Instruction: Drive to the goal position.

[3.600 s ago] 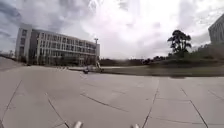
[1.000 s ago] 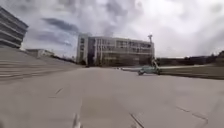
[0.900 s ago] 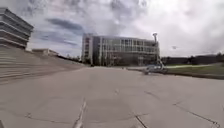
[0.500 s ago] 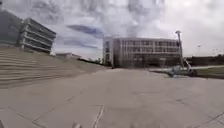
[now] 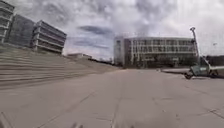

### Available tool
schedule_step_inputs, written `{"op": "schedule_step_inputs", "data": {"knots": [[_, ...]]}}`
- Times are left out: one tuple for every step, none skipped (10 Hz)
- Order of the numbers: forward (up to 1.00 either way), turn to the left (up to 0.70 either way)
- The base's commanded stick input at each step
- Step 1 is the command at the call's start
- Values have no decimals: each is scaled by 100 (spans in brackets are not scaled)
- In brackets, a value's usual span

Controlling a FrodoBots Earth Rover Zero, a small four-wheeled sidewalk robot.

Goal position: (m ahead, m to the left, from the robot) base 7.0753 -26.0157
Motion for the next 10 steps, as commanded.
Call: {"op": "schedule_step_inputs", "data": {"knots": [[100, -40], [100, -40], [100, -40], [100, -40], [100, -40], [100, -26], [100, -10], [100, 0], [100, 0], [100, -12]]}}
